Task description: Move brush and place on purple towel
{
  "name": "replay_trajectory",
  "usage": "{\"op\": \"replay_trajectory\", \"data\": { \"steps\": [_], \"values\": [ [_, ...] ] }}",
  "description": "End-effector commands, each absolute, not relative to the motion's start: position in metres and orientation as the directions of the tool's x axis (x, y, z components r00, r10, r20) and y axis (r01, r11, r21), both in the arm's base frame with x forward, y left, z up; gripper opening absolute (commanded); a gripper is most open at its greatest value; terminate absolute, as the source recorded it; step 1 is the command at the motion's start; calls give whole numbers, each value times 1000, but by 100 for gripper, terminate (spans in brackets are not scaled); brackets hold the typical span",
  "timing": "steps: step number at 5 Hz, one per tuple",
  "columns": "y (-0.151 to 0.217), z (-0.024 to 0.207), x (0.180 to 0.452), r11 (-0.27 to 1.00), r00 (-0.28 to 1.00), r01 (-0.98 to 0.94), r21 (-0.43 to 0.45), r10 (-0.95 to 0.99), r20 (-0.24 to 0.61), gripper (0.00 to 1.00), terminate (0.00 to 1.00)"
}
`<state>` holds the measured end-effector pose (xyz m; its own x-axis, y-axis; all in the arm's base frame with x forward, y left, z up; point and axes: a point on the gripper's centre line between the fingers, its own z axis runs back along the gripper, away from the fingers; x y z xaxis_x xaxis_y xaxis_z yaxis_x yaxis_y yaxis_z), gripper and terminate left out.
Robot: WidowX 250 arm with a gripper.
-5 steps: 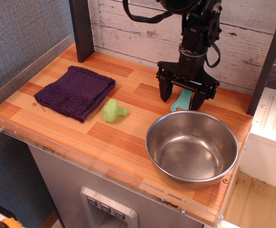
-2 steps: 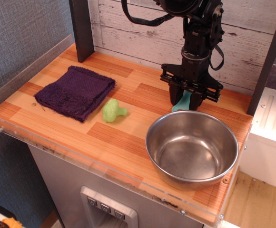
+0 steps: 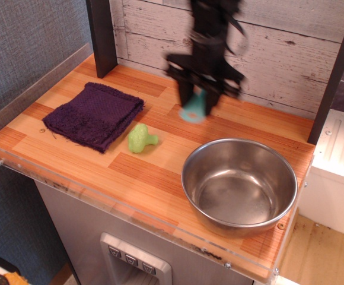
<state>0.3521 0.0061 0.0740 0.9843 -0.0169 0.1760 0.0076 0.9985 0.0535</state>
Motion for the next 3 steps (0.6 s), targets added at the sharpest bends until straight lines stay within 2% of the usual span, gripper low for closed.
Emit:
{"op": "replay_trajectory", "data": {
  "steps": [1,2,3],
  "values": [
    [100,89,300,997,988,6,75,-17,152,0,0],
    [139,83,288,998,989,-8,67,-1,146,0,0],
    [150,79,296,998,990,21,64,-30,139,0,0]
  ]
}}
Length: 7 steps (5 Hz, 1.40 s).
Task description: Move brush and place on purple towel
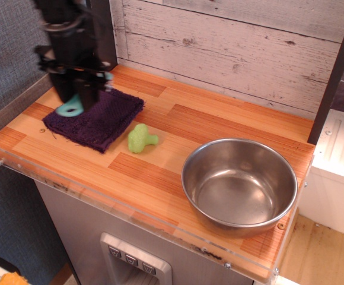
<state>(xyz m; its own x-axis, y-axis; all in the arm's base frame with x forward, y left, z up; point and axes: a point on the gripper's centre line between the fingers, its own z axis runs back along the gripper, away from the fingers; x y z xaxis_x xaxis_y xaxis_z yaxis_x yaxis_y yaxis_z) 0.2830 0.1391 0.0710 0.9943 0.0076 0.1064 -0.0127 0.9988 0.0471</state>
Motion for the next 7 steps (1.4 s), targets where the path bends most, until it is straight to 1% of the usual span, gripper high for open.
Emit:
{"op": "replay_trajectory", "data": {
  "steps": [1,2,3,4,5,6,7],
  "values": [
    [140,70,306,996,988,70,56,-77,134,0,0],
    [128,65,313,992,982,122,44,-127,140,0,0],
    [127,63,313,992,983,120,38,-124,134,100,0],
    [125,65,311,992,983,121,38,-125,137,100,0],
    [110,80,307,992,983,120,37,-124,134,100,0],
    [87,96,306,993,975,118,25,-120,188,100,0],
    [71,101,303,996,976,90,6,-89,199,100,0]
  ]
}}
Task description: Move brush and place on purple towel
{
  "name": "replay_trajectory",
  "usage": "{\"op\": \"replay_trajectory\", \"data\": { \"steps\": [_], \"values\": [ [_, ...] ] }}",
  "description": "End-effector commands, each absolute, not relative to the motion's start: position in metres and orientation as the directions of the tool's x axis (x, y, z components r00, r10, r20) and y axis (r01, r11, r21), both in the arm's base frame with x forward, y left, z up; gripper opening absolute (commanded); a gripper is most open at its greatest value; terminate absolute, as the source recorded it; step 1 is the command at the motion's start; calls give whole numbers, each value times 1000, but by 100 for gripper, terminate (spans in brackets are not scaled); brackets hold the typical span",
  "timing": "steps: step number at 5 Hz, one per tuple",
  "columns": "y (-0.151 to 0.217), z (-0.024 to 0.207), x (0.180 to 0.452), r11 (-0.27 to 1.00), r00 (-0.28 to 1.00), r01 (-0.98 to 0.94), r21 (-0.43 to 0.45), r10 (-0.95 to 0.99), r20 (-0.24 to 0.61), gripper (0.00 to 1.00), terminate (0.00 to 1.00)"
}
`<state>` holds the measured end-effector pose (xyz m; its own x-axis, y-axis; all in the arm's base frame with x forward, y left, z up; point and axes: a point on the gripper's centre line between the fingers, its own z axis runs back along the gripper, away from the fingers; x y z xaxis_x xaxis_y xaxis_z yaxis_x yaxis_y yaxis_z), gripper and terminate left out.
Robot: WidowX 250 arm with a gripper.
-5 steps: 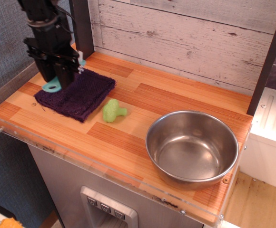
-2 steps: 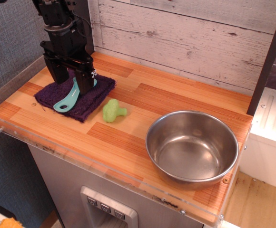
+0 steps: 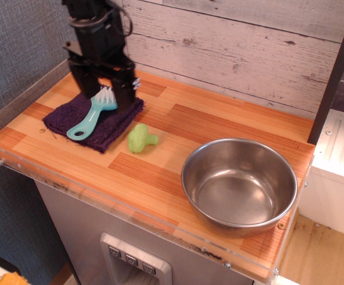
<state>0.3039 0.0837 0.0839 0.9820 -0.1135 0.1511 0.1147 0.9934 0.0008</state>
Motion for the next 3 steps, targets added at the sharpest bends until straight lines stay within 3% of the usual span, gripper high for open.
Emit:
{"op": "replay_trajectory", "data": {
  "steps": [1,2,3],
  "values": [
    [64,99,304,998,984,56,15,-57,170,100,0],
    [64,99,304,998,984,56,15,-57,170,100,0],
    [64,99,304,998,984,56,15,-57,170,100,100]
  ]
}}
